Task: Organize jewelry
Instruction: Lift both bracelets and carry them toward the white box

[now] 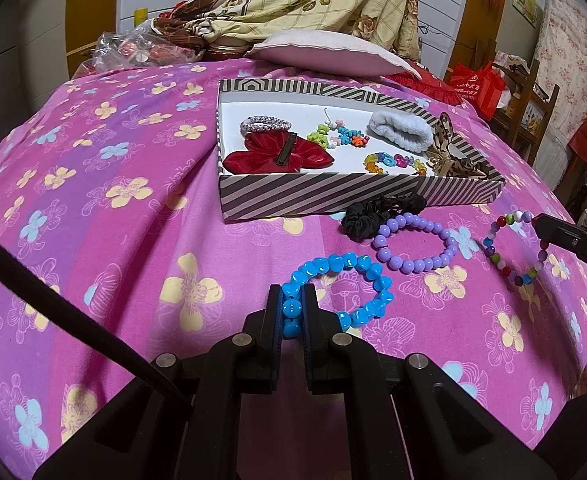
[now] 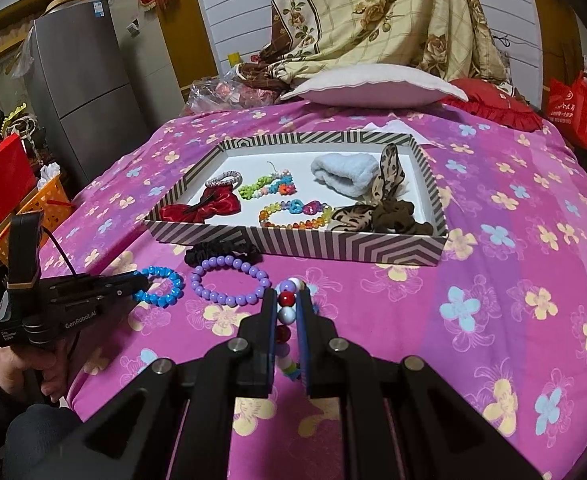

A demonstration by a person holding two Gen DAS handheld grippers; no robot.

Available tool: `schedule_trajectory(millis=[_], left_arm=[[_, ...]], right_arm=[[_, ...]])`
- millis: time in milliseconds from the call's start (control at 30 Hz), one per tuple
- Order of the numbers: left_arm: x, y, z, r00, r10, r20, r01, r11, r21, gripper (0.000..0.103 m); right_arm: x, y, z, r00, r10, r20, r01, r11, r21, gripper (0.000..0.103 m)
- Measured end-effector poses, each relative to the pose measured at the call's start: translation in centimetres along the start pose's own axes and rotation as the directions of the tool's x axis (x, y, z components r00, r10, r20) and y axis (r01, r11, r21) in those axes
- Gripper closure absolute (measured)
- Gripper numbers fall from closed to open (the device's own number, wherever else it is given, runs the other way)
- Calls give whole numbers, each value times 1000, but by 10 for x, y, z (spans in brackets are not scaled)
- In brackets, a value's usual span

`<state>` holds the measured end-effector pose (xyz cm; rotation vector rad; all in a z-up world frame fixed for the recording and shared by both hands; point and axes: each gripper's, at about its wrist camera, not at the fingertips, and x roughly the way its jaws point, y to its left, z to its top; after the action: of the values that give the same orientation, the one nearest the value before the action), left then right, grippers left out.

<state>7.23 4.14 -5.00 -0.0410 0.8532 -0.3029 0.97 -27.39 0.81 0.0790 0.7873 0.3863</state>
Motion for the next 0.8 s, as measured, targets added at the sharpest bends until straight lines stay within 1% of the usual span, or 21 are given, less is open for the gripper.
schedule_trajectory(millis=[200,400,467,500,600,733,800], left_arm=[[0,0,0,1000,0,0,0,1000,0,103],[0,0,0,1000,5,1,-5,1000,2,103],[-2,-3,0,1000,15,6,-15,1000,16,103],[-4,-4,0,1000,5,15,-5,1000,30,103],[-9,-4,0,1000,8,27,-9,999,32,103],[-16,-5,9,999,19,25,-20,999,27,103],[-24,-7,16,999,14,37,-14,1000,24,103]], right_arm=[[0,0,1,1000,-10,10,10,1000,0,94],[-7,-3,4,999,-12,42,11,1000,15,94],[-9,-4,5,999,-12,52,11,1000,21,94],[-9,-4,6,998,-11,56,10,1000,24,94],[-7,-3,8,998,-9,58,8,1000,22,94],[-3,-1,10,999,-8,49,7,1000,26,94],[-1,0,12,999,-11,48,10,1000,26,94]])
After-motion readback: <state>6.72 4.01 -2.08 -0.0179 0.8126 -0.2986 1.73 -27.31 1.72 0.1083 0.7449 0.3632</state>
